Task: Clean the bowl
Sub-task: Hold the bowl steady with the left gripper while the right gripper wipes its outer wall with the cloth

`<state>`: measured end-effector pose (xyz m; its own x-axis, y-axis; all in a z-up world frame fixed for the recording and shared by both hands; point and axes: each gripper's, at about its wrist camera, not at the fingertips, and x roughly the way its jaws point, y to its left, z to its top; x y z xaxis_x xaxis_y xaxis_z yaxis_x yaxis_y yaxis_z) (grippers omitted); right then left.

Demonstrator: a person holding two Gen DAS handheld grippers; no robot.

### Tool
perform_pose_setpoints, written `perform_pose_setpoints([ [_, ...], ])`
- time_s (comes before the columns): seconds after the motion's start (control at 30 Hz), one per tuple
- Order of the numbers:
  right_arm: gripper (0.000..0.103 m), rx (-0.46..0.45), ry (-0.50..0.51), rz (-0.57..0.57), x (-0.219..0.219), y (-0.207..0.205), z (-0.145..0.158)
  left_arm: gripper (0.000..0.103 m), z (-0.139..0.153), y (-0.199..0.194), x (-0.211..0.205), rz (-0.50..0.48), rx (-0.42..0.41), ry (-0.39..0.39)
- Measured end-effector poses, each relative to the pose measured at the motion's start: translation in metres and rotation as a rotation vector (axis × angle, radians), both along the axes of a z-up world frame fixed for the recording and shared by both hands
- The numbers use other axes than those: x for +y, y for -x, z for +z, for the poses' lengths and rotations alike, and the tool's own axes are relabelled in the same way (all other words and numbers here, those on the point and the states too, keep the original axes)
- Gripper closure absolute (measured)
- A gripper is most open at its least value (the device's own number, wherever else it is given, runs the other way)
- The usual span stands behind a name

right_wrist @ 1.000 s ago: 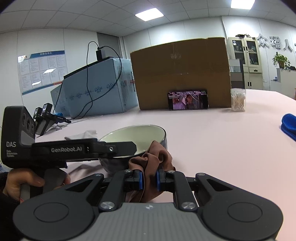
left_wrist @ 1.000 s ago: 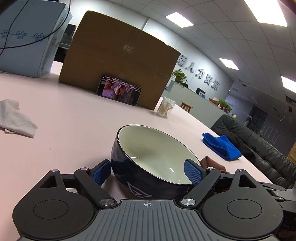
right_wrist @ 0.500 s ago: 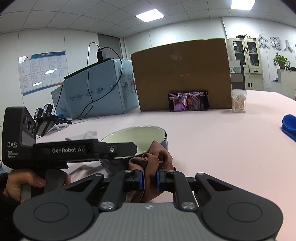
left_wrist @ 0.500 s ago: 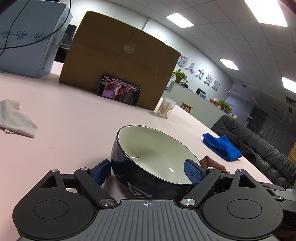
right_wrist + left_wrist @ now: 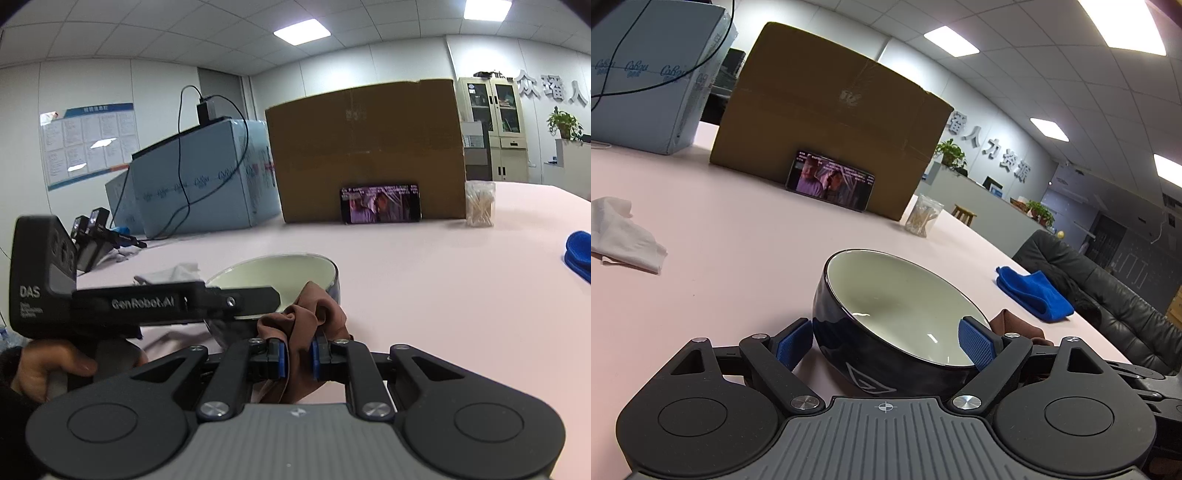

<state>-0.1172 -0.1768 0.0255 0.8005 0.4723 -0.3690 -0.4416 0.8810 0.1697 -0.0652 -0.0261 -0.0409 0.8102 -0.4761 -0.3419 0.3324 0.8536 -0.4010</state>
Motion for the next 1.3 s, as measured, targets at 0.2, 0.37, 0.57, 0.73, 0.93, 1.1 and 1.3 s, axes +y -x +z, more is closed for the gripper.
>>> perform_pose_setpoints([
  [0.2,0.087,0.004,-0.005,-0.009,-0.002,-0.004,-0.002,0.015,0.0,0.0,0.0,0.005,0.0,0.003],
  [0.37,0.087,0.017,0.01,-0.018,-0.001,-0.005,-0.006,0.015,-0.001,0.001,0.001,0.005,-0.002,0.0],
  [0.57,0.087,0.01,0.01,-0.029,-0.003,-0.007,-0.002,0.015,-0.001,0.002,0.001,0.005,-0.001,0.0],
  [0.73,0.087,0.008,0.001,-0.034,-0.007,-0.012,0.001,0.015,-0.001,0.001,0.0,0.005,0.0,0.001],
  [0.93,0.087,0.042,0.006,-0.044,-0.007,-0.019,-0.008,0.015,-0.001,0.001,0.0,0.004,-0.001,-0.002],
  [1.1,0.087,0.057,0.015,-0.041,-0.004,-0.02,-0.011,0.015,-0.001,-0.001,0.0,0.003,0.002,-0.002],
  [1.3,0.087,0.016,0.013,-0.043,-0.007,-0.019,0.001,0.015,-0.001,-0.001,0.001,0.001,0.004,-0.001],
])
